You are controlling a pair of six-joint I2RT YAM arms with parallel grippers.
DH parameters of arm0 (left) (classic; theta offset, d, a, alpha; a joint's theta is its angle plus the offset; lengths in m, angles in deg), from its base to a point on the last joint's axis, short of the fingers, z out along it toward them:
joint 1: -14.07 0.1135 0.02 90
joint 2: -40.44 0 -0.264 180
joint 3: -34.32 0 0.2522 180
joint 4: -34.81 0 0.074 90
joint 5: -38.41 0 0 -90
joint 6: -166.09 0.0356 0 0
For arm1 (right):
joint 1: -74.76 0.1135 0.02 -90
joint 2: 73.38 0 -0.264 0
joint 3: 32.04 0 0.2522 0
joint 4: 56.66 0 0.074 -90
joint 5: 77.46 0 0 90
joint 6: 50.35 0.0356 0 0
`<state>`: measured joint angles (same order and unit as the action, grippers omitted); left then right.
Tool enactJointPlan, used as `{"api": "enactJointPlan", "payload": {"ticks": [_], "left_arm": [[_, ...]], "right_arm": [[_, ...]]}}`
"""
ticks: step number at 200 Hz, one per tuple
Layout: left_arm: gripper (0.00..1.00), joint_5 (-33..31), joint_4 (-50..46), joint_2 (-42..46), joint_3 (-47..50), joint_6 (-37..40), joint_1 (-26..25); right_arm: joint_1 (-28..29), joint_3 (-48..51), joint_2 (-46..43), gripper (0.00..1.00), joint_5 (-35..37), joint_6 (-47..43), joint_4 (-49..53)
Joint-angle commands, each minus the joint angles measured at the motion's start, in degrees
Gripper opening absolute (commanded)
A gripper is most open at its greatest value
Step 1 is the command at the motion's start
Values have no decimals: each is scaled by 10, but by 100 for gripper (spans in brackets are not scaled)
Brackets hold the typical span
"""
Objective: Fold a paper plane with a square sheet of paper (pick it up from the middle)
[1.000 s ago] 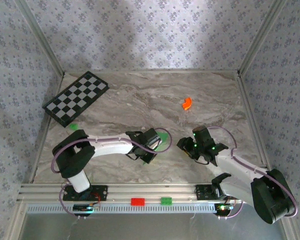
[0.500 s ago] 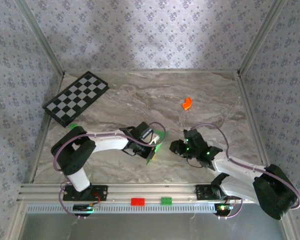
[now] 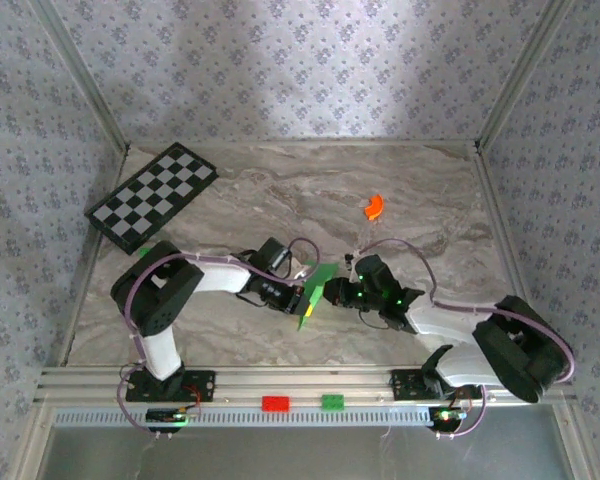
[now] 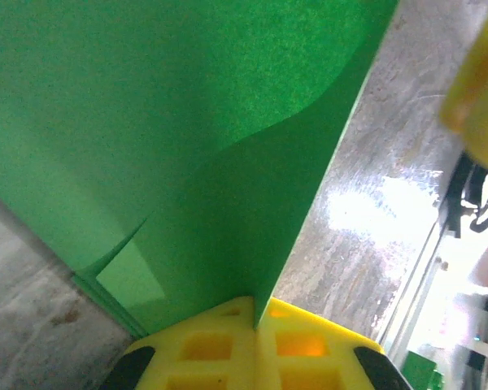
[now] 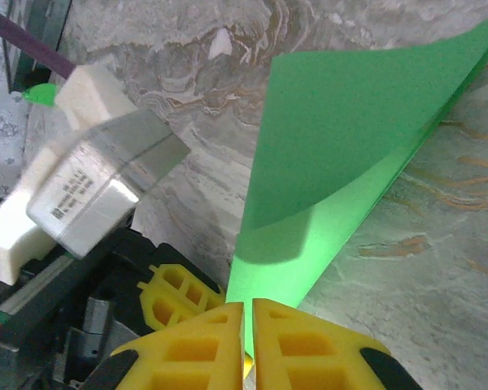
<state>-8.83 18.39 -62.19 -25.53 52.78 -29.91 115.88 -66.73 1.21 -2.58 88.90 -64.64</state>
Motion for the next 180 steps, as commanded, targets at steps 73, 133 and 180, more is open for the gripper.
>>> {"api": "enactJointPlan", "payload": {"ticks": [73, 133, 180], "left_arm": [[0, 41, 110, -16, 57, -68, 25], [0, 38, 184, 0, 96, -126, 36], [0, 44, 234, -1, 123, -166, 44]], "right_arm": [[-37, -26, 110, 10, -88, 41, -129], [-43, -52, 158, 11, -118, 43, -144], [-46, -58, 180, 12, -128, 45, -147]]}}
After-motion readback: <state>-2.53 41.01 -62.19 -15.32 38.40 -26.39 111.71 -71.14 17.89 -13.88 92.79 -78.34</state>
